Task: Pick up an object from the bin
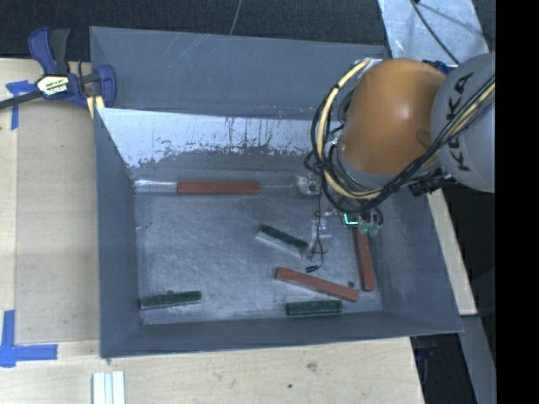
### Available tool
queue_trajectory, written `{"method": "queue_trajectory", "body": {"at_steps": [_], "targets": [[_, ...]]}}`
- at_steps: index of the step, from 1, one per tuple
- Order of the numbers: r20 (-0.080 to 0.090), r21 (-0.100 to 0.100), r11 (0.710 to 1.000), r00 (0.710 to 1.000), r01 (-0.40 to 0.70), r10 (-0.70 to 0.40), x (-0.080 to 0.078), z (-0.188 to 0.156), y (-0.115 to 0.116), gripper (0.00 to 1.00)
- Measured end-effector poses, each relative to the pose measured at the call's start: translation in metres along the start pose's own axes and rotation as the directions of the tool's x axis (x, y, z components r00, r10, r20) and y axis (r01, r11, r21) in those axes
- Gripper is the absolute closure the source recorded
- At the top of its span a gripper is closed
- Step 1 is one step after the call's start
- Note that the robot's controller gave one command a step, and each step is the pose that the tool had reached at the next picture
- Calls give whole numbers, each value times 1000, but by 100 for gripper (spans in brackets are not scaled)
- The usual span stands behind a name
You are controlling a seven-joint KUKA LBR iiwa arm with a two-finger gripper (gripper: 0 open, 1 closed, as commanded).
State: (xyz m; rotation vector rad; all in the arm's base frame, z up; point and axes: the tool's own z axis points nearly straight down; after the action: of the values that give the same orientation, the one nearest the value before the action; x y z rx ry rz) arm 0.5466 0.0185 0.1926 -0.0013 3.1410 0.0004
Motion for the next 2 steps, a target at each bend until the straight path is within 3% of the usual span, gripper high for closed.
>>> {"method": "queue_trajectory", "body": {"at_steps": [1,2], "targets": [[3,0,1000,1000,0,0,-1,-1,0,0],[7,0,999,999,-36,36,12,62,-16,0]]}}
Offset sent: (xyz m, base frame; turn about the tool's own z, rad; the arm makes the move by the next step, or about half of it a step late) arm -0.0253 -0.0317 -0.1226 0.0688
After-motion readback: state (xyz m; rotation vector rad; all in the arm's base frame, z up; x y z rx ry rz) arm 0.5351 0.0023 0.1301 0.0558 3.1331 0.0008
